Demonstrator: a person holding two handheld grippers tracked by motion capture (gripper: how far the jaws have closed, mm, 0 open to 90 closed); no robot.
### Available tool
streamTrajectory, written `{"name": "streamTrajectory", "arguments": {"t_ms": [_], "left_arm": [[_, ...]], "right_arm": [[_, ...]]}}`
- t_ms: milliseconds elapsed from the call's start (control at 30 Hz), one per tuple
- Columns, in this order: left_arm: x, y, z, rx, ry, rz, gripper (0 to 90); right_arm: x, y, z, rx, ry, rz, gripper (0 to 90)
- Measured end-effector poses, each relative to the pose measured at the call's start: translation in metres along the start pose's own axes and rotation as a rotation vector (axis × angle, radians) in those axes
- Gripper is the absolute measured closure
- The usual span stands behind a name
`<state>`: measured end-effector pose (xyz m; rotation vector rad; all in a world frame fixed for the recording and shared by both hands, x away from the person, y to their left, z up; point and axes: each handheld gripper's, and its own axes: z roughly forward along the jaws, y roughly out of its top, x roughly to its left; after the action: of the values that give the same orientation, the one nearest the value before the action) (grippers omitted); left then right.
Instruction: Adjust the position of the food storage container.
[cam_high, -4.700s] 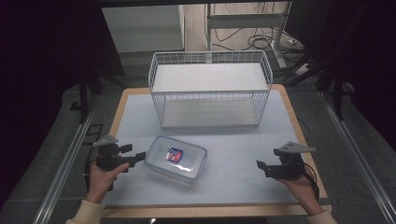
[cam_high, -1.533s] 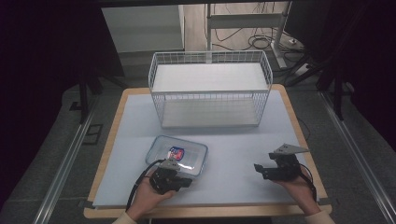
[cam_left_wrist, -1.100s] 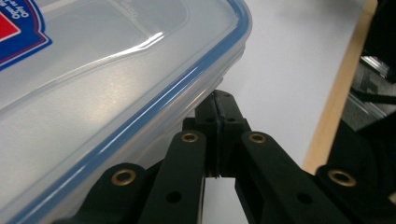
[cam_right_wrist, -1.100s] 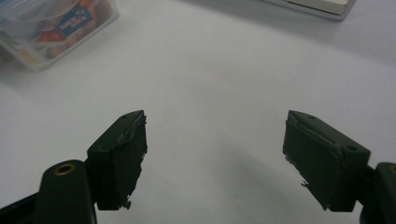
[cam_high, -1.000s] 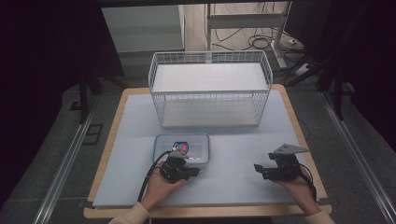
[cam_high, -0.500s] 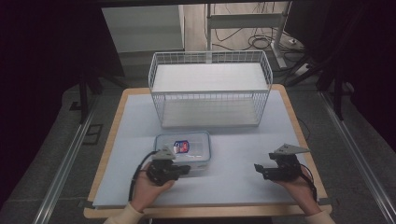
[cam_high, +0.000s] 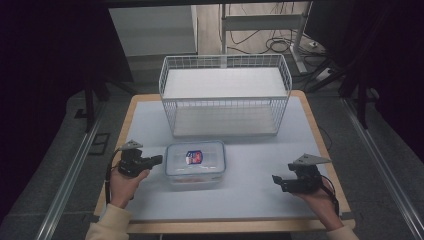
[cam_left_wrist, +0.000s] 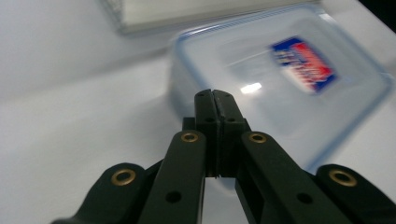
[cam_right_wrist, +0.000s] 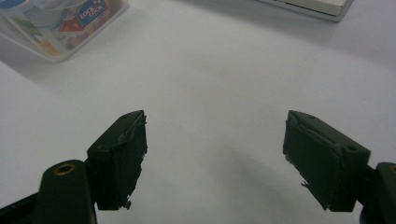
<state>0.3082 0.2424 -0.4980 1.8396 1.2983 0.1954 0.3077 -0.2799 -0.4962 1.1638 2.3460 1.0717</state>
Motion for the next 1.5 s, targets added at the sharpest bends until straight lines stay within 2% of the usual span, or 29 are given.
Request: {"name": "streamTrajectory", "arguments": {"t_ms": [100, 200, 233, 533, 733, 867, 1167, 1333, 1500], "left_arm": [[0.008, -0.001, 0.01, 0.025, 0.015, -0.01, 89.9], [0.008, -0.001, 0.018, 0.039, 0.013, -0.013, 89.9], [0.007, -0.001, 0.019, 0.043, 0.029, -0.005, 89.9], [0.005, 0.0, 0.024, 0.035, 0.001, -0.02, 90.0], [-0.005, 0.003, 0.036, 0.05, -0.036, -0.014, 90.0], [-0.018, 0.005, 0.048, 0.069, -0.042, 0.012, 90.0], [-0.042, 0.009, 0.065, 0.092, -0.113, 0.041, 90.0], [-0.047, 0.01, 0.069, 0.088, -0.104, 0.057, 89.9], [-0.042, 0.009, 0.065, 0.073, -0.111, 0.039, 89.9]], "right_arm": [[0.0, 0.0, 0.001, 0.006, -0.001, 0.0, 21.9], [0.0, 0.0, 0.001, 0.005, -0.001, 0.0, 21.9], [0.0, 0.0, 0.001, 0.005, -0.002, 0.0, 21.9], [0.001, 0.0, 0.001, 0.005, 0.0, -0.002, 21.9], [0.0, 0.0, 0.002, 0.005, -0.002, -0.002, 21.9], [0.0, 0.0, 0.002, 0.005, -0.001, -0.004, 21.9], [0.001, 0.0, 0.002, 0.012, 0.0, -0.003, 21.9], [0.001, 0.0, 0.001, 0.013, 0.0, -0.005, 21.9], [0.001, 0.0, 0.002, 0.014, 0.001, -0.008, 22.0]]}}
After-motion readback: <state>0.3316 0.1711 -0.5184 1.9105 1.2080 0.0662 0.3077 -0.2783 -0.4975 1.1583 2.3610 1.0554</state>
